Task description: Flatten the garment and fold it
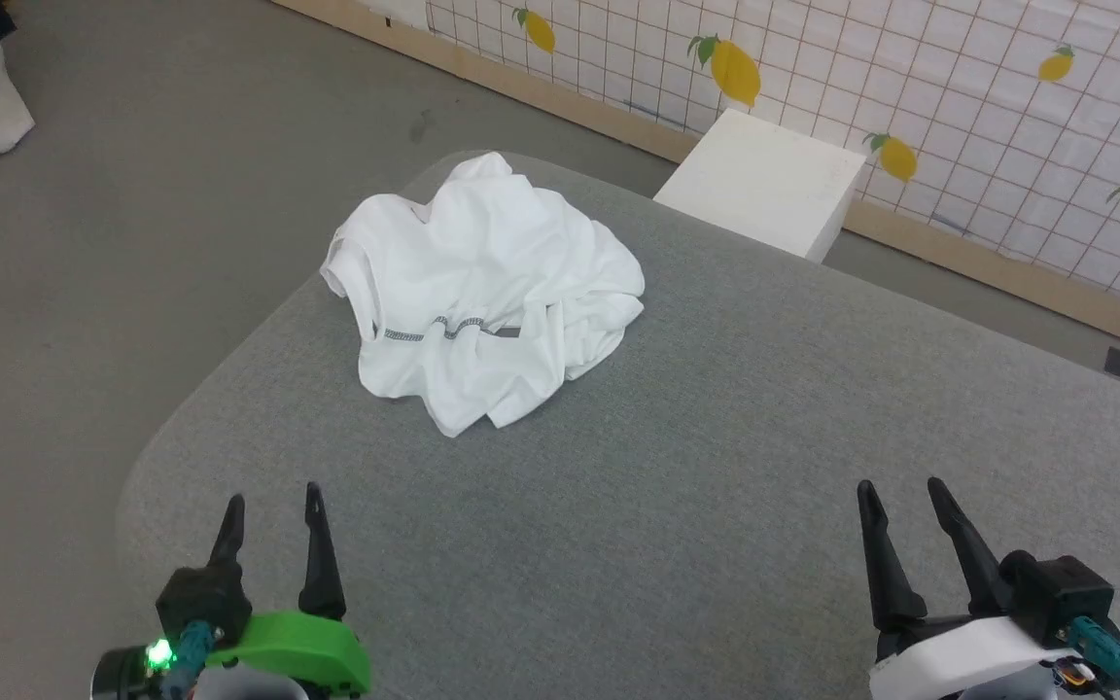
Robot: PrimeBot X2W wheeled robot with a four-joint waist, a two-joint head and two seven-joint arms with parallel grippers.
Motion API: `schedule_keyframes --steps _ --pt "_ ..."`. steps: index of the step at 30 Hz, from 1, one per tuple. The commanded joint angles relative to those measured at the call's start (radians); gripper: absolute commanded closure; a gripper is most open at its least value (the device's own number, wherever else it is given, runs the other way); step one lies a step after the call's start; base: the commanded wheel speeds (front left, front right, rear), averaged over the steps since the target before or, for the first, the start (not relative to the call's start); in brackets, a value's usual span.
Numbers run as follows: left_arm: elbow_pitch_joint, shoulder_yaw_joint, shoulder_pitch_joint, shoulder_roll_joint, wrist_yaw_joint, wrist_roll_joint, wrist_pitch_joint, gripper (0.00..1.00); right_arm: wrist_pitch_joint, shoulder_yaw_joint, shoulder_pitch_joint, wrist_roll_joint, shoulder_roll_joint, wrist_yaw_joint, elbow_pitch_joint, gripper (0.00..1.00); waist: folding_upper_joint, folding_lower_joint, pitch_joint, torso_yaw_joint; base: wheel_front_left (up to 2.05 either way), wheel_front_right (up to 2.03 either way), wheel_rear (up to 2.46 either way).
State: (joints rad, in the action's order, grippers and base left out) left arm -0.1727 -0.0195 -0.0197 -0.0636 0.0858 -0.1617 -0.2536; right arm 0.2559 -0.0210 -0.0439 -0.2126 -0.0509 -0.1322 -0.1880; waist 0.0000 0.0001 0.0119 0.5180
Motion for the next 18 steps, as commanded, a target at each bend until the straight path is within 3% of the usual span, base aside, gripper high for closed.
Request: schedule_keyframes --steps 1,8,14,18 --pt "-0.004 -0.006 0.028 -0.014 -0.019 -0.012 0.002 0.0 0.006 0.0 -0.005 -0.003 0.001 0.002 0.0 0.0 0.0 -0.0001 -0.011 -0.006 0.0 0.0 0.0" --pt "-0.075 -0.018 0.318 -0.117 -0.148 -0.056 0.104 0.0 -0.017 0.002 0.05 0.042 0.001 0.002 0.035 0.0 0.0 -0.0001 -0.111 -0.081 0.0 0.0 0.0" --pt "-0.228 0.012 0.613 -0.172 -0.194 -0.167 0.224 0.0 -0.072 0.036 0.108 0.111 0.001 0.002 0.111 0.0 0.0 -0.0001 -0.27 -0.18 0.0 0.0 0.0" --pt "-0.361 0.023 0.758 -0.209 -0.208 -0.261 0.371 0.0 -0.102 0.054 0.137 0.144 0.001 0.002 0.172 0.0 0.0 -0.0001 -0.371 -0.248 0.0 0.0 0.0"
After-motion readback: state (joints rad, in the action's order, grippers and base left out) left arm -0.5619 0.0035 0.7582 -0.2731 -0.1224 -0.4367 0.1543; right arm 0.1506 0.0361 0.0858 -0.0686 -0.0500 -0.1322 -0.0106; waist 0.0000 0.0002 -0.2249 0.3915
